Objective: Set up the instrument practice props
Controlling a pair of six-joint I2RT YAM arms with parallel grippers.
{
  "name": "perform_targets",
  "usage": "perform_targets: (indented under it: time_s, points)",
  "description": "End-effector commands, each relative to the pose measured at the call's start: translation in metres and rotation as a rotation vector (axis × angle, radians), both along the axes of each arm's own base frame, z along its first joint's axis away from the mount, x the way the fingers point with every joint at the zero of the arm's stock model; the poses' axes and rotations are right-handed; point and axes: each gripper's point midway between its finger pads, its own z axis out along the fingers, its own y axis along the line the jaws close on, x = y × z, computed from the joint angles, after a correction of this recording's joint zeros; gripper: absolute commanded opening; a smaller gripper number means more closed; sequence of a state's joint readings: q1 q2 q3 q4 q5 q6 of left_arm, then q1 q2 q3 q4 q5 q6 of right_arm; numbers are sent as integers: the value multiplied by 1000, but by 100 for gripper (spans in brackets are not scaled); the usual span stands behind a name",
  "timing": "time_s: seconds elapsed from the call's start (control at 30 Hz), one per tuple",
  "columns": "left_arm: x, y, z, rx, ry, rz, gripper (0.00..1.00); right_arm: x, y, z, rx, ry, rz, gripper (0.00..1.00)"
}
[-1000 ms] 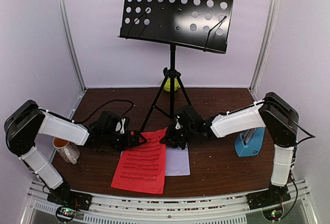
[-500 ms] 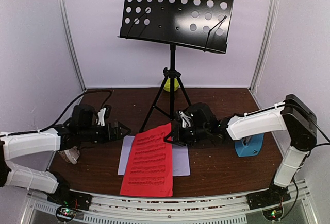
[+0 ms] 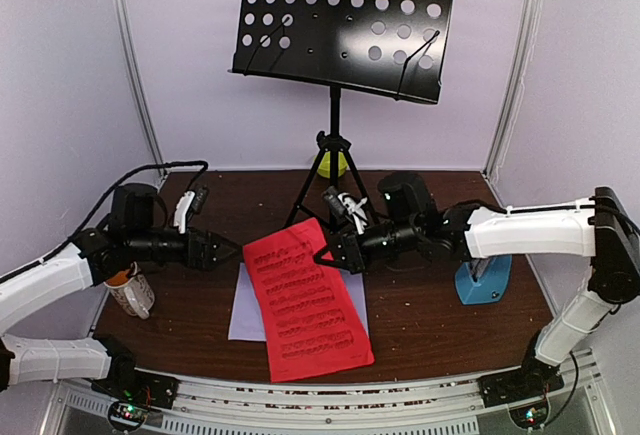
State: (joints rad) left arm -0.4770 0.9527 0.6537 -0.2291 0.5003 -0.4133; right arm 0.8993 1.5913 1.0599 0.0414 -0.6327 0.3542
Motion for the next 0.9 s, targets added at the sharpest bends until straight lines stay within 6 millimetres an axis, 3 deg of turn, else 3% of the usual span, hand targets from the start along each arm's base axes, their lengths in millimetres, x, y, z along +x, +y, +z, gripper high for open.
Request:
perform_targets:
  time_s: [0.0, 0.27, 0.43, 0.67, 0.77, 0.87]
  points:
    - [-13, -10, 45, 51, -212, -180, 97, -24, -3, 14, -135, -158, 186, 0]
    - [-27, -35, 46, 194, -305, -362, 90, -44, -8, 28, -278, -229, 314, 0]
    - [-30, -48, 60, 204, -405, -419, 88, -56, -5, 41, -290, -263, 368, 0]
    - [-60, -79, 66, 168, -455, -586, 83, -58, 5, 54, -285, -286, 382, 0]
    - [-68, -92, 61, 181, -471, -639, 74, -56, 8, 62, -283, -305, 379, 0]
    - [-73, -106, 58, 203, -480, -680, 54, -55, 10, 69, -287, -317, 373, 0]
